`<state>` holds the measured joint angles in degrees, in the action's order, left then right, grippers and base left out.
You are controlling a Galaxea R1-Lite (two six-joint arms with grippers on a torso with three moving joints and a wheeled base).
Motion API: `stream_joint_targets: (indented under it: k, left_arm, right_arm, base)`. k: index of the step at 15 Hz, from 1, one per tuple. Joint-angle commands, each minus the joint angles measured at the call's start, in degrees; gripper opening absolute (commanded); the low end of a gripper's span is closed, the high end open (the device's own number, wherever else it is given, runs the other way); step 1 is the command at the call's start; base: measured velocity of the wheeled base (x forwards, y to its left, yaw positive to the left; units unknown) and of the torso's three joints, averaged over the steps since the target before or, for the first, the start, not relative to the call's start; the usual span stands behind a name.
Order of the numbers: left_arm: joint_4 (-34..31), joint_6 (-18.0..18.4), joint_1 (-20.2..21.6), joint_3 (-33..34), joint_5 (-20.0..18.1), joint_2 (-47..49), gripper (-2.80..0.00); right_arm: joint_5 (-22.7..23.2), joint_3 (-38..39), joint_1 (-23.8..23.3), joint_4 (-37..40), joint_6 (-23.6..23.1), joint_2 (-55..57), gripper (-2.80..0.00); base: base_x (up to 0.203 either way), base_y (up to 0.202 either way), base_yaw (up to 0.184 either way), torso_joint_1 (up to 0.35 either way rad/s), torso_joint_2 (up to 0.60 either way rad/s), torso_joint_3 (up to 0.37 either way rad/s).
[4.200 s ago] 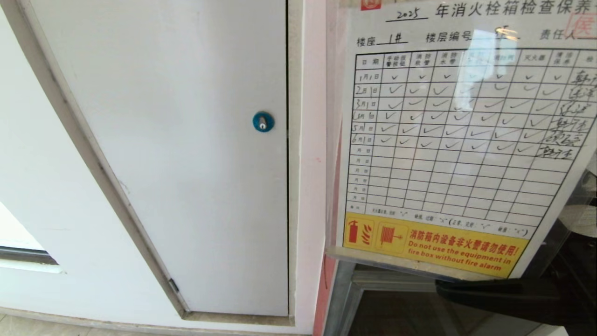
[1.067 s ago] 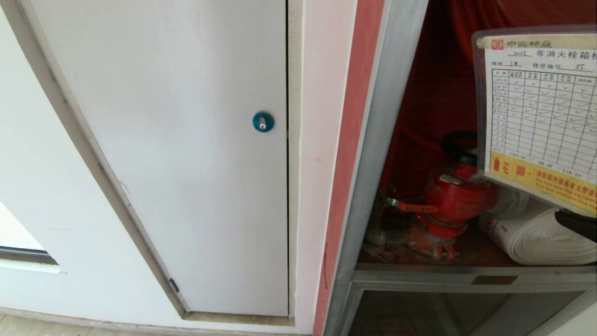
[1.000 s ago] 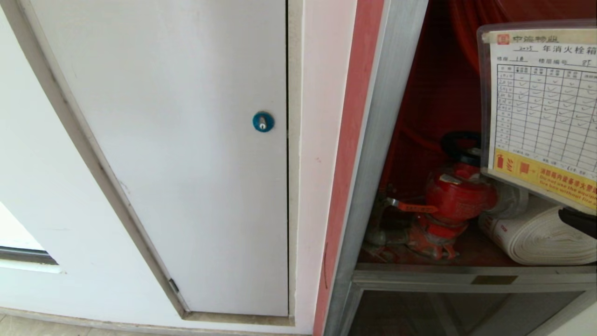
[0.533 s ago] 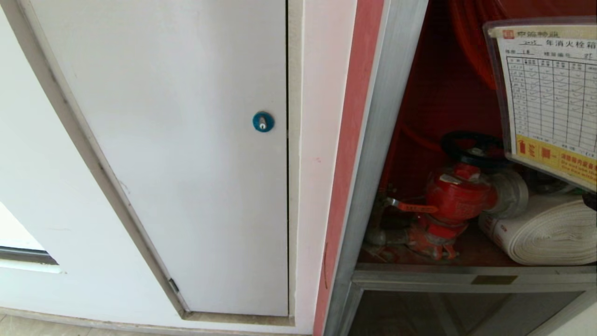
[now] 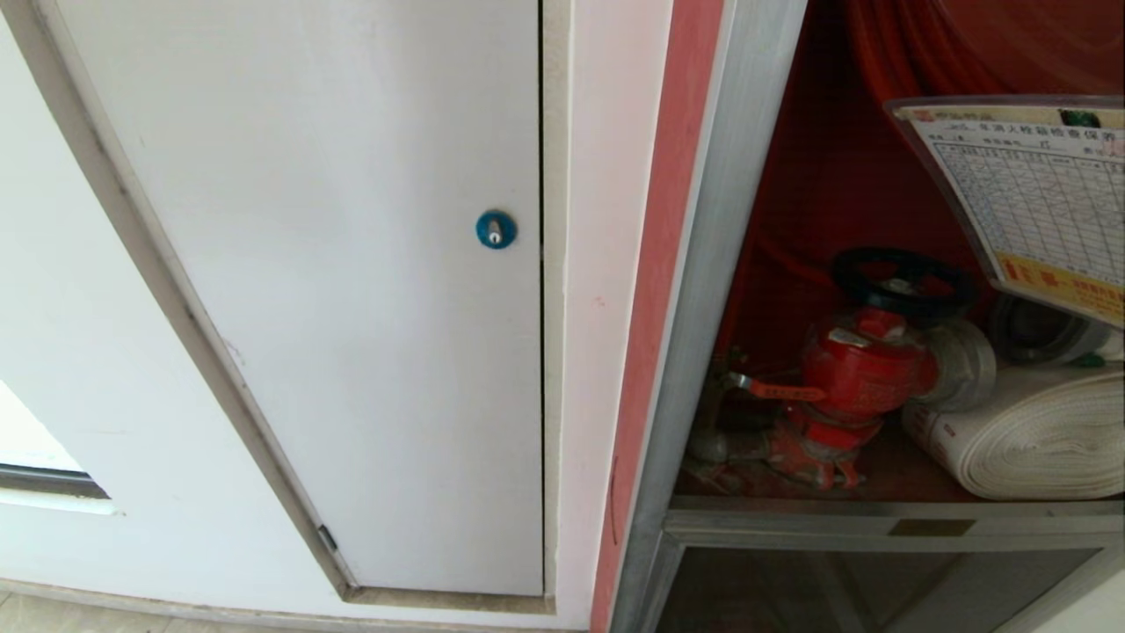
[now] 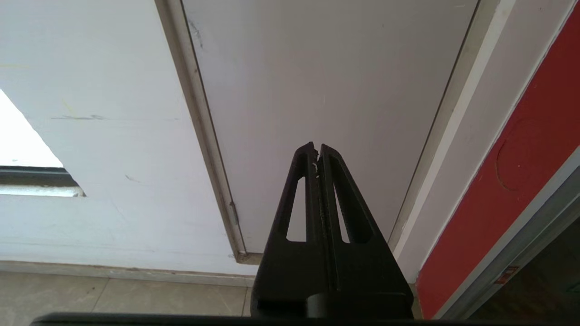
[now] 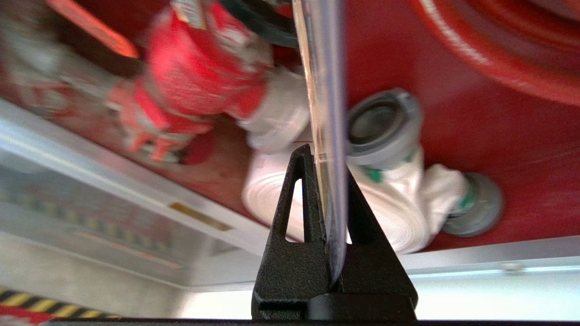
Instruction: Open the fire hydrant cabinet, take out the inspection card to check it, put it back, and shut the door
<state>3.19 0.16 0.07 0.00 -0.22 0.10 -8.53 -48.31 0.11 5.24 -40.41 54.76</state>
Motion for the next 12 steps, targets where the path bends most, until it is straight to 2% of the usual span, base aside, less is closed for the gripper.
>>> stream_joint_targets:
  k: [1, 5, 8, 12]
  left_arm:
    - [0.06, 0.02, 0.01, 1.14, -0.01, 0.08, -2.8]
    - [0.06, 0.02, 0.01, 1.14, 0.04, 0.08, -2.8]
    - [0.06, 0.02, 0.01, 1.14, 0.04, 0.08, -2.8]
    - [0.06, 0.02, 0.01, 1.14, 0.0, 0.03, -2.8]
  right_arm:
    - [-0.78, 0.14, -0.72, -0.51, -1.63, 1.71, -2.8]
    - [-4.16, 0.47, -0.73, -4.29, -7.43, 4.57, -2.8]
    - [-6.75, 0.12, -0.73, -5.51, -9.95, 7.35, -2.8]
    - [-11.22, 0.59, -0.73, -13.66, -13.75, 12.42, -2.8]
  base:
    - [0.0, 0.0, 0.0, 0.0, 0.0, 0.0]
    - [0.0, 0.0, 0.0, 0.0, 0.0, 0.0]
    - [0.0, 0.0, 0.0, 0.0, 0.0, 0.0]
    - [0.0, 0.0, 0.0, 0.0, 0.0, 0.0]
